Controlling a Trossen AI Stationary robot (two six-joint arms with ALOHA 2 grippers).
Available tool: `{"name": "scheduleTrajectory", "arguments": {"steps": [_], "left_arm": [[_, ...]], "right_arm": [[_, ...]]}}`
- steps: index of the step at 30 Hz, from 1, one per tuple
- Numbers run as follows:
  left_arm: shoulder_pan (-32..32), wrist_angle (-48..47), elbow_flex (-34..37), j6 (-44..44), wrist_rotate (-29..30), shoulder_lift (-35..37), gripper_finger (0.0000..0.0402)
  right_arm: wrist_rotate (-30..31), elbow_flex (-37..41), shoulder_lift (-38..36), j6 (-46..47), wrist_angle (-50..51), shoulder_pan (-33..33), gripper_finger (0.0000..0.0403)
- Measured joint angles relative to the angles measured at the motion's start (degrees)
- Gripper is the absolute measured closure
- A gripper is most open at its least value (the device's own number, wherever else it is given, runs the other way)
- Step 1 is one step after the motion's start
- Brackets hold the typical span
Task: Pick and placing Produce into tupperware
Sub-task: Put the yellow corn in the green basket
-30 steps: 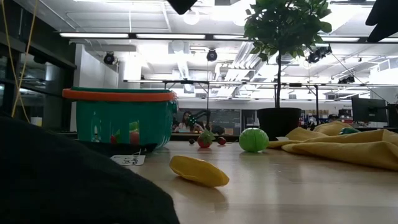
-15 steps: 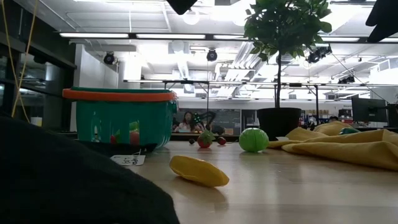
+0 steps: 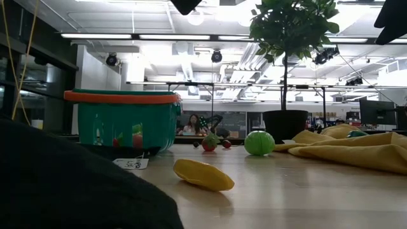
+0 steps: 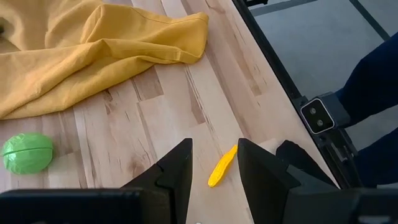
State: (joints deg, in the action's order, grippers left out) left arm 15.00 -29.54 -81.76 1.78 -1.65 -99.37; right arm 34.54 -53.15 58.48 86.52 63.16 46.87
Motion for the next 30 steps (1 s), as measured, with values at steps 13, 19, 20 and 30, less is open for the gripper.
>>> {"name": "scheduleTrajectory", "arguments": {"steps": [13, 19, 20, 30], "left_arm": [[0.0, -0.2, 0.0, 2.7, 0.2, 0.0, 0.0284], [0.0, -0.1, 0.0, 3.0, 0.2, 0.0, 0.0284], [0.0, -0.1, 0.0, 3.0, 0.2, 0.0, 0.0284], [0.0, 0.4, 0.0, 4.3, 0.0, 0.0, 0.0284]], "right_arm": [[0.0, 0.0, 0.0, -0.6, 0.0, 0.0, 0.0234], [0.0, 0.0, 0.0, -0.6, 0.0, 0.0, 0.0234], [0.0, 0.0, 0.0, -0.6, 0.0, 0.0, 0.0234], [0.0, 0.0, 0.0, -1.9, -0.1, 0.0, 0.0234]]}}
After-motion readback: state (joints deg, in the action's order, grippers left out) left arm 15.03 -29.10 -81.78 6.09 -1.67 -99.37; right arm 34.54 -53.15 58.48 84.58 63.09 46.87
